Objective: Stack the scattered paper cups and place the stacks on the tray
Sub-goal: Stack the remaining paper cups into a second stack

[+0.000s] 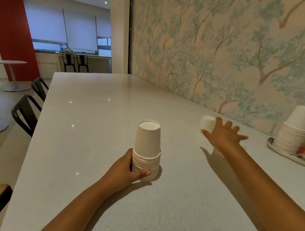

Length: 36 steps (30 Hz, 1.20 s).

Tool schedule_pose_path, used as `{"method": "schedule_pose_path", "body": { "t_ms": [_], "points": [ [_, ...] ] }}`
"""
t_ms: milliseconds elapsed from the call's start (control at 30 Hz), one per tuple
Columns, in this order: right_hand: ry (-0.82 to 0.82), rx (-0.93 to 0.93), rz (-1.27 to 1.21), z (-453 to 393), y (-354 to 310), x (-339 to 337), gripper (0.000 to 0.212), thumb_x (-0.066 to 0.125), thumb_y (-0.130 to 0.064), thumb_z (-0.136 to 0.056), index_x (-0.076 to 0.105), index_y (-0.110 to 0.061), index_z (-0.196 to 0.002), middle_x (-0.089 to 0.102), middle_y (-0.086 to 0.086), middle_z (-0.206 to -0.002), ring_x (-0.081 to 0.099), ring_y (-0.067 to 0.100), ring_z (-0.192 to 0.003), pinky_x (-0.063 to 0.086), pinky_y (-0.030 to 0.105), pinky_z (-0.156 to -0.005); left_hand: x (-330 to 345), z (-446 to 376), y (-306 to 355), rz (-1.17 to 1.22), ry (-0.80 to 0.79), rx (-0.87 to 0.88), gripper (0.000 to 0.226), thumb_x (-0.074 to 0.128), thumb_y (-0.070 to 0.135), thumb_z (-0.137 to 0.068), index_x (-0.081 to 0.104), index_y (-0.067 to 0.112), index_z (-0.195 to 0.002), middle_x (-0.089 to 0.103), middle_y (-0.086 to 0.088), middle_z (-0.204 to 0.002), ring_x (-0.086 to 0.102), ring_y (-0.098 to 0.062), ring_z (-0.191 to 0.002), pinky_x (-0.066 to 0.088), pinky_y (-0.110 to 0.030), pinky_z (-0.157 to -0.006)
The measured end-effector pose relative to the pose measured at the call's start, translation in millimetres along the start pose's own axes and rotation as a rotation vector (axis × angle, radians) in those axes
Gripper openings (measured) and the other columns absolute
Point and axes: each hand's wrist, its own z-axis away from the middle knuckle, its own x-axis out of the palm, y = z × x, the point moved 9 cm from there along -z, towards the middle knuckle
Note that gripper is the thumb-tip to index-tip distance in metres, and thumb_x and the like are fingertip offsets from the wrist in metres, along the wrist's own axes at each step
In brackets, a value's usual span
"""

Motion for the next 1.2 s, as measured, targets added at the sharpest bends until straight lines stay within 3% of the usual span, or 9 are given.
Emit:
{"method": "schedule_pose_path", "body": {
  "t_ms": [133,300,500,667,767,867,1000,1100,1200],
  "points": [
    [-0.152,0.147,0.035,-2.3,32.4,32.4,0.081,0.045,-0.062,-0.084,0.017,-0.013,-0.143,0.017,0.021,-0.149,0.009,0.053,-0.135,0.028,0.069,-0.099,-0.5,-0.5,1.7,0.002,0.002,0.011,0.071,0.062,0.056,-0.061,0.025,0.042,-0.119,0.044,0.02,-0.122,0.048,-0.003,-0.109,0.04,-0.006,-0.08],
    [-0.062,-0.036,0.015,4.3,-5.5,33.5,0.07,0.038,-0.063,-0.086,0.03,-0.015,-0.137,0.036,0.017,-0.132,0.032,0.042,-0.123,0.044,0.051,-0.092,-1.0,-0.2,0.2,0.007,0.007,0.007,0.071,0.063,0.055,-0.061,0.026,0.041,-0.12,0.046,0.019,-0.121,0.05,-0.004,-0.109,0.042,-0.008,-0.081],
    [-0.115,-0.193,-0.195,9.7,-36.9,32.3,0.059,0.059,-0.043,-0.084,0.037,-0.027,-0.136,0.033,0.014,-0.135,0.029,0.036,-0.122,0.04,0.04,-0.089,-1.2,-0.6,0.7,-0.016,0.01,-0.003,0.073,0.062,0.058,-0.059,0.024,0.041,-0.119,0.044,0.019,-0.121,0.048,-0.003,-0.108,0.041,-0.006,-0.078],
    [0.258,-0.377,-0.386,29.9,-69.5,-31.5,0.048,0.064,-0.037,-0.082,0.05,-0.024,-0.126,0.038,0.009,-0.125,0.027,0.029,-0.12,0.038,0.033,-0.081,-2.8,-0.7,0.7,-0.019,0.015,0.002,0.073,0.063,0.057,-0.059,0.024,0.042,-0.119,0.044,0.021,-0.119,0.049,0.0,-0.105,0.04,-0.004,-0.075],
    [0.341,-0.497,-0.383,45.6,-91.8,-45.6,0.046,0.063,-0.038,-0.082,0.052,-0.024,-0.124,0.04,0.007,-0.122,0.03,0.027,-0.117,0.034,0.03,-0.08,-1.5,0.2,1.7,0.006,0.006,0.01,0.071,0.064,0.055,-0.061,0.025,0.043,-0.119,0.045,0.023,-0.119,0.049,0.003,-0.105,0.041,-0.005,-0.077],
    [0.258,-0.533,-0.278,48.0,-106.1,-22.9,0.051,0.058,-0.047,-0.083,0.046,-0.027,-0.129,0.035,0.007,-0.135,0.027,0.029,-0.125,0.036,0.039,-0.094,-1.0,1.3,3.3,0.009,-0.001,0.011,0.066,0.064,0.056,-0.062,0.024,0.05,-0.114,0.043,0.029,-0.115,0.048,0.011,-0.099,0.041,-0.003,-0.074],
    [0.069,-0.661,-0.242,48.0,-129.8,22.5,0.061,0.057,-0.047,-0.084,0.031,-0.035,-0.139,0.02,0.003,-0.152,0.013,0.03,-0.139,0.021,0.049,-0.109,-0.6,1.4,7.5,-0.005,0.014,0.02,0.063,0.063,0.06,-0.059,0.025,0.054,-0.11,0.042,0.033,-0.113,0.048,0.011,-0.098,0.041,-0.001,-0.072],
    [-0.061,-0.788,-0.283,56.5,-162.2,51.5,0.067,0.058,-0.04,-0.087,0.022,-0.034,-0.144,0.014,-0.002,-0.156,0.009,0.028,-0.143,0.013,0.05,-0.116,-1.6,2.4,9.9,-0.013,0.042,0.032,0.062,0.063,0.066,-0.057,0.027,0.058,-0.107,0.041,0.04,-0.109,0.049,0.018,-0.095,0.042,0.001,-0.069],
    [-0.167,-0.905,-0.406,65.2,-204.1,51.7,0.06,0.052,-0.046,-0.089,0.026,-0.038,-0.143,0.016,-0.005,-0.156,0.009,0.023,-0.144,0.011,0.048,-0.117,-1.3,3.3,8.0,-0.034,0.064,0.011,0.067,0.064,0.069,-0.054,0.027,0.058,-0.109,0.041,0.038,-0.112,0.051,0.011,-0.099,0.042,-0.001,-0.07]
  ]
}}
